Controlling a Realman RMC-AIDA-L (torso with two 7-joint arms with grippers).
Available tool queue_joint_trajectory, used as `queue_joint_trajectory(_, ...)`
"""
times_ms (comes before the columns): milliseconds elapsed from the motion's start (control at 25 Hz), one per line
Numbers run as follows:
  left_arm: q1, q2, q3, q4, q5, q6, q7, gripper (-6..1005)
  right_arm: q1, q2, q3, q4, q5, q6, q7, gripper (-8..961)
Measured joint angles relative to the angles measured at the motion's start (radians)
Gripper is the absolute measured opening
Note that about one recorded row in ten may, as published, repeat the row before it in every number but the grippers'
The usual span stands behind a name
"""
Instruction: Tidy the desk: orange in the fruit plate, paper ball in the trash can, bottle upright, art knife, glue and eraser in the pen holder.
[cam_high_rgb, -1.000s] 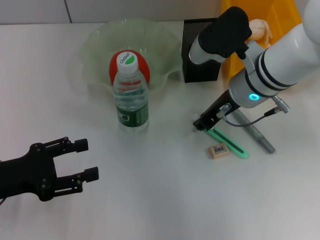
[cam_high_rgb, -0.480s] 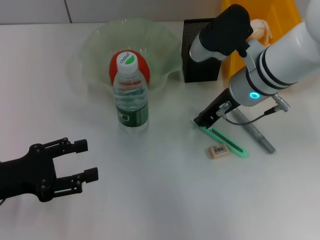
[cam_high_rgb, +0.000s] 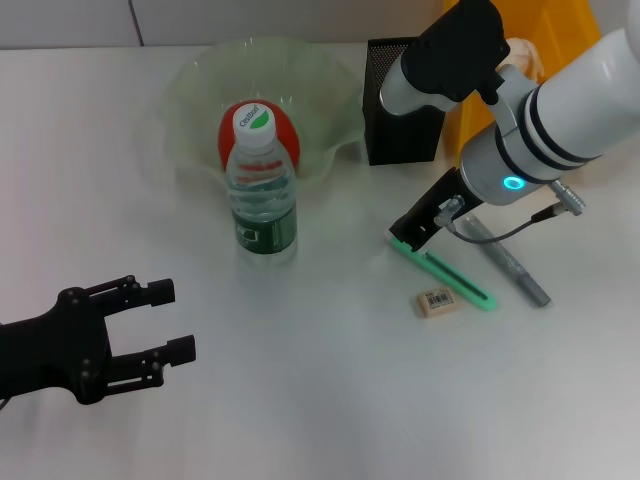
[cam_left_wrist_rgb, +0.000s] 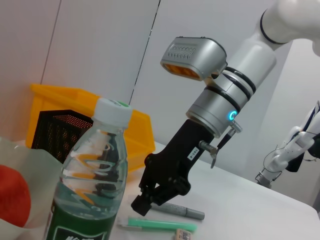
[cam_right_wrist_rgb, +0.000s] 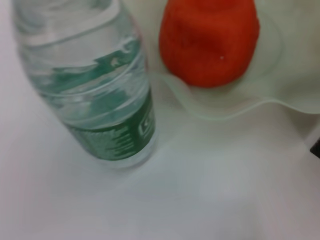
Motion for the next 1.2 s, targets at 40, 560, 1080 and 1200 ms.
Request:
queue_joint_trajectory(40,0.0,0.001,0.0,0.0,0.0,0.001,0.0,784,-0.002,-0.001,0.0,-0.02,-0.002,-0.028,-0.002,-3)
queue_joint_trajectory(560,-0.001,0.003,0.0,0.0,0.0,-0.002,0.0,784,-0.017,0.004,-0.008,-0.045,-0.079,-0.075,0.03,168)
queue_joint_trajectory(1080,-0.002,0.002,0.0,0.0,0.0,-0.013,0.0,784,-0.021,0.005,-0.009,-0.039,-0.079,-0.078,0.035,337)
queue_joint_trajectory(1200,-0.002,0.001,0.0,0.0,0.0,-0.019,0.001,784,-0.023,0.005,-0.009,-0.038,-0.08,-0.077,0.035,336)
